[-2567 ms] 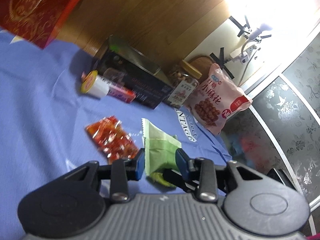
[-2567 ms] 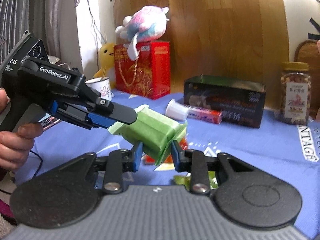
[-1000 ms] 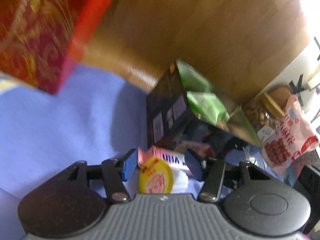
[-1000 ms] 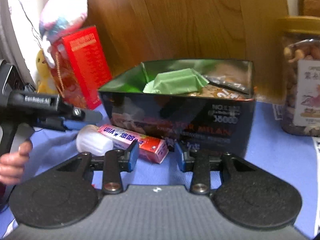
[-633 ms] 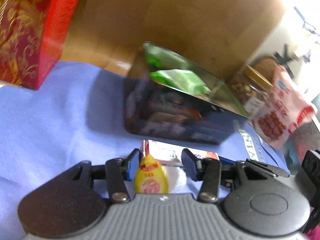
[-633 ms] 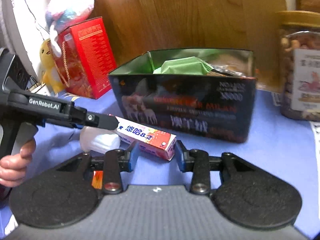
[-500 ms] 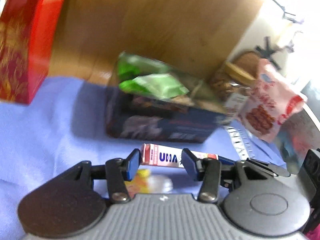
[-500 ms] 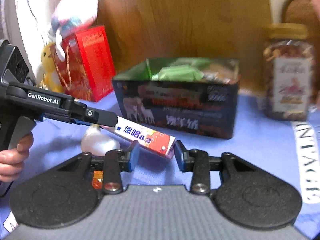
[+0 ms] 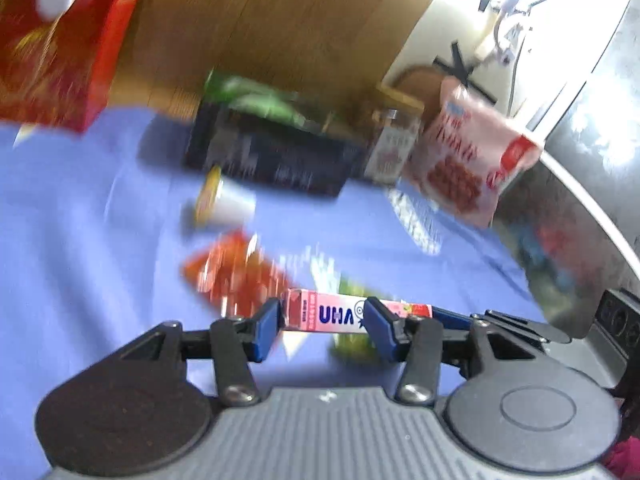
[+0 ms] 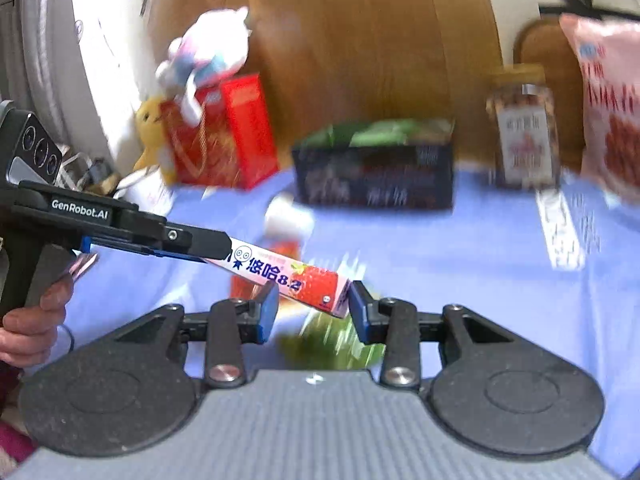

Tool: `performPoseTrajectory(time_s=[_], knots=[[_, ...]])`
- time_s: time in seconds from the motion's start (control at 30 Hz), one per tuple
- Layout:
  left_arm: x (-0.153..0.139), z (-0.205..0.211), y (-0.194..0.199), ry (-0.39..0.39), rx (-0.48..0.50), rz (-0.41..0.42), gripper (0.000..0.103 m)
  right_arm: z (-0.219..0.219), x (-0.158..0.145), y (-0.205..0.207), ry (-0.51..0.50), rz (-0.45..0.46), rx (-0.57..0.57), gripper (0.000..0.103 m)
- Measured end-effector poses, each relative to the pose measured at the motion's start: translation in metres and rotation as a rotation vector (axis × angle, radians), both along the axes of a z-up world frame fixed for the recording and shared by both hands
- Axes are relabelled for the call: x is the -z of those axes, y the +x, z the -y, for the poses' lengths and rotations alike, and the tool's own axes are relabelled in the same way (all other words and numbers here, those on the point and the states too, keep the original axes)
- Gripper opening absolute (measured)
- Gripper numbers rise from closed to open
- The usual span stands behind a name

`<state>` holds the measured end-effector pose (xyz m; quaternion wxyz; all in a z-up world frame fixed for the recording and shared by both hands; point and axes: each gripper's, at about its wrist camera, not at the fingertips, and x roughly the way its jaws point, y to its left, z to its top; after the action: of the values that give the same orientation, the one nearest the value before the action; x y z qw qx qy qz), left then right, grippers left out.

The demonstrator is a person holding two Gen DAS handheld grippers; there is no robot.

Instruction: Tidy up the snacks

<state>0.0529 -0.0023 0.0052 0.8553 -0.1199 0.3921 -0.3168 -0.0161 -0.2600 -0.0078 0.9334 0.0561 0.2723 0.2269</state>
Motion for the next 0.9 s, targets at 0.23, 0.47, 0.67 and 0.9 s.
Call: performPoseTrajectory(time_s=[0.23,0.47,0.67,0.9], knots=[[0.027,-0.003,-0.044,0.042,-0.013,-0.046,0.045,-0.004,0.016,-0.041,0.004,-0.050,-0.017,0.041],[0.031,-0.002,-0.055,0.076,-0.032,-0.038,0.047,-0.007,0.030,-0.058,-0.003,-0.051,-0.003,0.043],[0.030,-0.001,-0.058,0.091,-0.037,-0.031,0.048,-0.004,0.033,-0.060,0.005,-0.053,0.015,0.043],[0.029,0.000,-0.057,0.093,-0.024,-0.029,0.051,-0.003,0.034,-0.058,0.010,-0.046,0.013,0.044]])
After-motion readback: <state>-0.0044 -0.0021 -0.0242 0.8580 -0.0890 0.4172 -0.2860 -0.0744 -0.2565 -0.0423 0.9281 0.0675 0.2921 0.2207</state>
